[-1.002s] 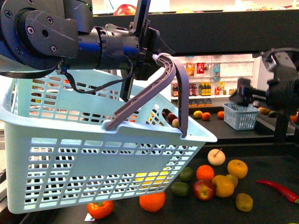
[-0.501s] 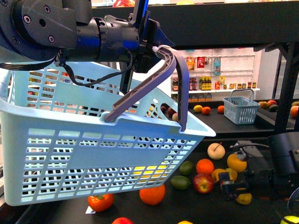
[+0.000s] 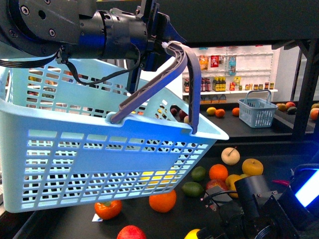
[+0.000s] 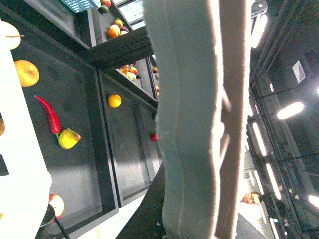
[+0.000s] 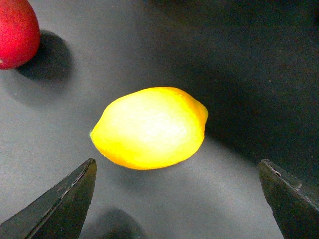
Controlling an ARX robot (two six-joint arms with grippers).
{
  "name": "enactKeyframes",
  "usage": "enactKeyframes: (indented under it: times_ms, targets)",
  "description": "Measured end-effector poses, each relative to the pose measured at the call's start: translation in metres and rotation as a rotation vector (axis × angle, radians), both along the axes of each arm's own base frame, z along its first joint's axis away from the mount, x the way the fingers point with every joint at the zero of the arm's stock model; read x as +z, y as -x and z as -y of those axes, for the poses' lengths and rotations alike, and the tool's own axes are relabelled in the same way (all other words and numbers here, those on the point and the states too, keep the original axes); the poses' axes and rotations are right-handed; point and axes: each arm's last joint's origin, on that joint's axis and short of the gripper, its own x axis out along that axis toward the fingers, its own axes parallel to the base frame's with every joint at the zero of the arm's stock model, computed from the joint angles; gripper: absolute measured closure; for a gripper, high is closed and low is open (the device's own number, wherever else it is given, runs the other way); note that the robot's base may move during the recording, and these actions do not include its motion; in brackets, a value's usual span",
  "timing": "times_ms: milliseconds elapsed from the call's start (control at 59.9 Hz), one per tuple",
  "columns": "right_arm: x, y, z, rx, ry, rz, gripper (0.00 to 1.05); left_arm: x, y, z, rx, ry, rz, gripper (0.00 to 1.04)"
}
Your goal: Pick lemon from shelf
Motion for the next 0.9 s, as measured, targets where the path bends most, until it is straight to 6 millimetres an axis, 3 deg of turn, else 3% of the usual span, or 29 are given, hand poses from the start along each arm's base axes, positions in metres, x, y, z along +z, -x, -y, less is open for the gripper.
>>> enactKeyframes:
  times_ms: [351, 601, 901]
  targets:
    - [-0.027, -0.031, -0.024, 0.026, 0.043, -0.011, 0.07, 0.000, 0.000, 0.000, 0.001, 0.000, 0.000, 0.97]
    - [-0.032, -0.057, -0.038, 0.077, 0.093, 0.027, 0.07, 0.000, 0.000, 0.000, -0.002, 0.000, 0.000, 0.97]
    - [-0.040, -0.059, -0.033, 0.125, 0.070, -0.013, 0.07, 0.000, 0.000, 0.000, 0.000, 0.000, 0.000, 0.97]
